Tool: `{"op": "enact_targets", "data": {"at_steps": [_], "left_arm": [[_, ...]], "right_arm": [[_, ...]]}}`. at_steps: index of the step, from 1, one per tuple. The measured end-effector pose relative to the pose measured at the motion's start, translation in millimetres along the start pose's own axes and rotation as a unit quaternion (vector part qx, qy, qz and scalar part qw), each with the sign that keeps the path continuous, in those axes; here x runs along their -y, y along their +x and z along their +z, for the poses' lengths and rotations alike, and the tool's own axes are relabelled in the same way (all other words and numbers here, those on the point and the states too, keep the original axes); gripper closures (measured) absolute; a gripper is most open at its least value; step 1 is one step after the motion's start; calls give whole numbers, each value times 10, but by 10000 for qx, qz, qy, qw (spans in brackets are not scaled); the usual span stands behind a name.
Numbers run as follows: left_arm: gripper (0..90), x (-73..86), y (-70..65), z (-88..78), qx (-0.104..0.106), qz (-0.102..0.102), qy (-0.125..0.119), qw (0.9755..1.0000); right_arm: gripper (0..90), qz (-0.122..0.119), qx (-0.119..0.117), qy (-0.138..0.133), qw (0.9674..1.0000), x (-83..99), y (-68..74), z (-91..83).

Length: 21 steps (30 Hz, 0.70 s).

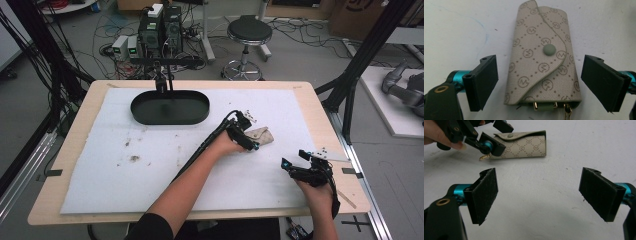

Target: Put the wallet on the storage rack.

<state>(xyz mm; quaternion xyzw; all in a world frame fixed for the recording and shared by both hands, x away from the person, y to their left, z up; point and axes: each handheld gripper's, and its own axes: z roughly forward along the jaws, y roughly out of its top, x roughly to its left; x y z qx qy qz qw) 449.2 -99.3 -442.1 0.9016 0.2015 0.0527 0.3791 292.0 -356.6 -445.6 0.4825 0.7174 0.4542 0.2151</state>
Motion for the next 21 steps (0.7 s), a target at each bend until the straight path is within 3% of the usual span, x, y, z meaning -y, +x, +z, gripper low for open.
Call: {"op": "enact_targets", "data": {"at_steps": [3,4,7,9,21], "left_arm": [[137,9,-63,70,-67,113,113,9999],[137,5,-93,81,-174,241,147,9995],[175,5,-89,62,-185,199,122,9996],[291,4,-85,41,-231,201,113,9995],[353,36,-26,-78,-142,355,87,9992]], "right_arm": [[159,-4,-7,0,10000,-2,7,5],[159,-11,-8,5,10000,-3,7,4],[159,-15,-10,3,10000,-3,6,3],[160,-18,-3,-1,10000,-3,8,6],[159,-8,-10,33,10000,6,0,17]]}}
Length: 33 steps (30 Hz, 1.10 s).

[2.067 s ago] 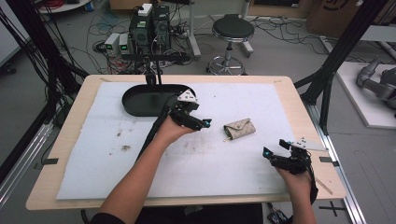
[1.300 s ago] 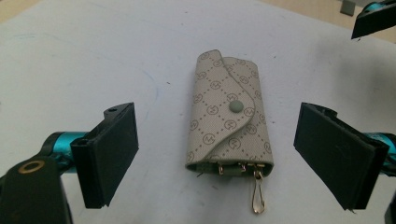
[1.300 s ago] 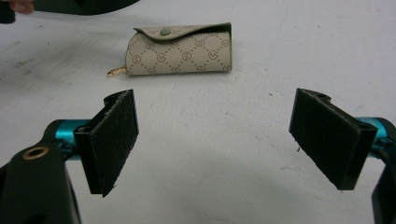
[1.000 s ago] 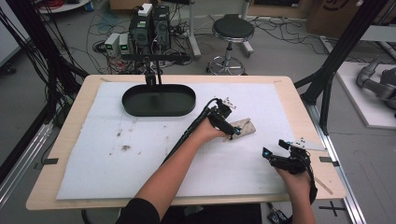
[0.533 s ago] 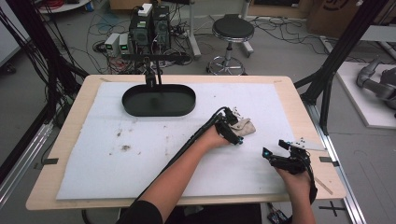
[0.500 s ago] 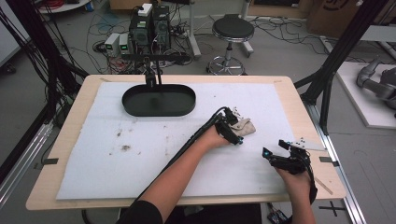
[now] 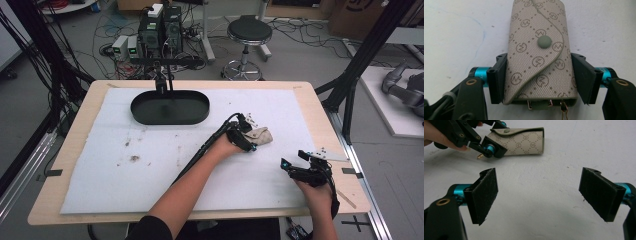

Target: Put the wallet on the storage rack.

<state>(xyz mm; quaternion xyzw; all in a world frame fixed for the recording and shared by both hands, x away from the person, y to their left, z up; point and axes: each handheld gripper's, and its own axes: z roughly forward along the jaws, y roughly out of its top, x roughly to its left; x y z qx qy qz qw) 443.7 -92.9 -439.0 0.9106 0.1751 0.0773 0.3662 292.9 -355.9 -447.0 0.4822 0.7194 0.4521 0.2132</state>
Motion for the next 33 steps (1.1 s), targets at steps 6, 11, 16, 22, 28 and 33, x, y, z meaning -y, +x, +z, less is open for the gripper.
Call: {"op": "enact_targets", "data": {"at_steps": [6,11,16,22,28,33], "left_arm": [[359,18,59,-247,-40,22,-203,9998],[361,24,91,-450,-122,7,-370,9992],[362,37,159,-716,-240,20,-492,9985],[362,145,313,-1090,-513,-8,-538,9972],[363,272,428,-1302,-683,-123,-577,9959],[363,434,556,-1493,-851,-203,-612,9943]], "right_arm": [[160,-10,-19,41,10000,-2,16,18],[160,-39,-51,67,10000,-8,42,37],[159,-65,-52,83,9999,-10,58,43],[159,-90,-60,118,9999,-4,77,56],[159,-117,-61,139,9998,-10,91,73],[159,-161,-99,145,9997,-24,129,90]]}}
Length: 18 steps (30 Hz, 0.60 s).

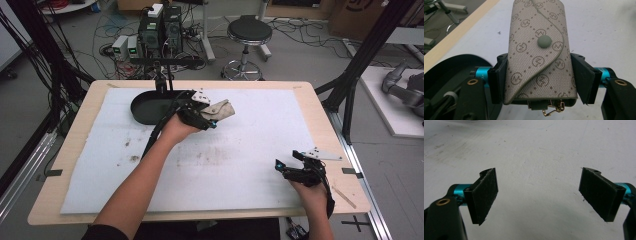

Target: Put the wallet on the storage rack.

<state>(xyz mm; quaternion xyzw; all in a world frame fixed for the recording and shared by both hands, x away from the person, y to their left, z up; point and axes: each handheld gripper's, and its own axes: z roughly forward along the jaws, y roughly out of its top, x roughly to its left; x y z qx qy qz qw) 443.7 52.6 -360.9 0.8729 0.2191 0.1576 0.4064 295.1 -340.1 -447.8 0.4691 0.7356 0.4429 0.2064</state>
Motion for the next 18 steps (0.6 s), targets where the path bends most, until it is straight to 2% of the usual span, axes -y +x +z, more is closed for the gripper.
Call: {"op": "enact_targets", "data": {"at_steps": [7,11,12,15,18], "left_arm": [[363,139,183,-141,-158,-105,26,9998],[363,240,339,-225,-269,-199,27,9994],[363,240,339,-225,-269,-199,27,9994],[363,332,480,-270,-392,-263,97,9988],[362,378,551,-290,-461,-315,139,9983]], "right_arm": [[159,-40,-39,30,10000,-18,37,29],[160,-21,-38,4,10000,-21,40,26],[160,-21,-38,4,10000,-21,40,26],[160,9,-34,-4,10000,-20,33,17],[160,-1,-17,-14,10000,-19,28,12]]}}
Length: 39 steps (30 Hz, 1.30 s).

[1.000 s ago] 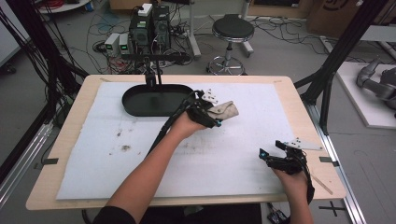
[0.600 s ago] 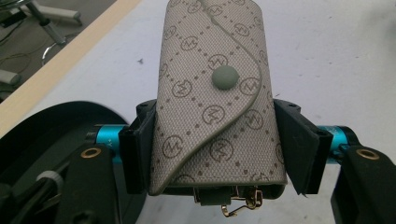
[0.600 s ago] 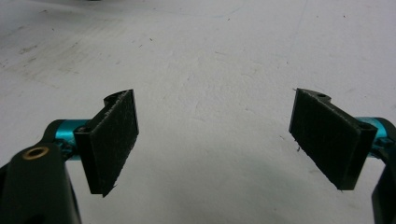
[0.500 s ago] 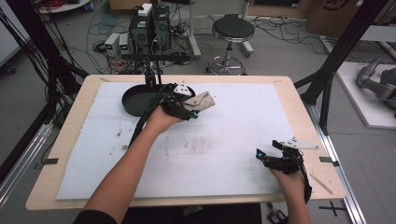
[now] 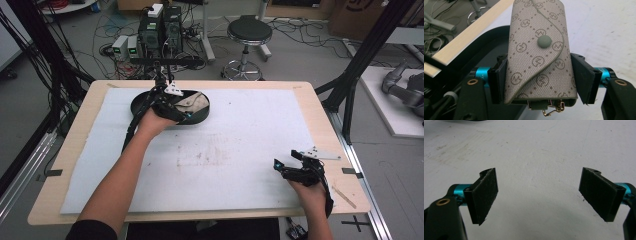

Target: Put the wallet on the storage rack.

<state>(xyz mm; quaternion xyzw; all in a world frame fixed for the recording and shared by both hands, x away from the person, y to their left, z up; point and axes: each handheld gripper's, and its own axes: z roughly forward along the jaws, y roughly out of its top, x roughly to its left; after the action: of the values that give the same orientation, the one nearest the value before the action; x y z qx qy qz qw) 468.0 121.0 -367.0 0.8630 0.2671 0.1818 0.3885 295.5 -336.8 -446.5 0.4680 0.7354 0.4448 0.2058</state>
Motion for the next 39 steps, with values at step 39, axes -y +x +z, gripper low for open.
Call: {"op": "enact_targets", "data": {"at_steps": [39], "left_arm": [[355,543,694,473,-463,-568,823,9939]], "right_arm": [[160,-9,119,3,9999,1,-46,-4]]}}
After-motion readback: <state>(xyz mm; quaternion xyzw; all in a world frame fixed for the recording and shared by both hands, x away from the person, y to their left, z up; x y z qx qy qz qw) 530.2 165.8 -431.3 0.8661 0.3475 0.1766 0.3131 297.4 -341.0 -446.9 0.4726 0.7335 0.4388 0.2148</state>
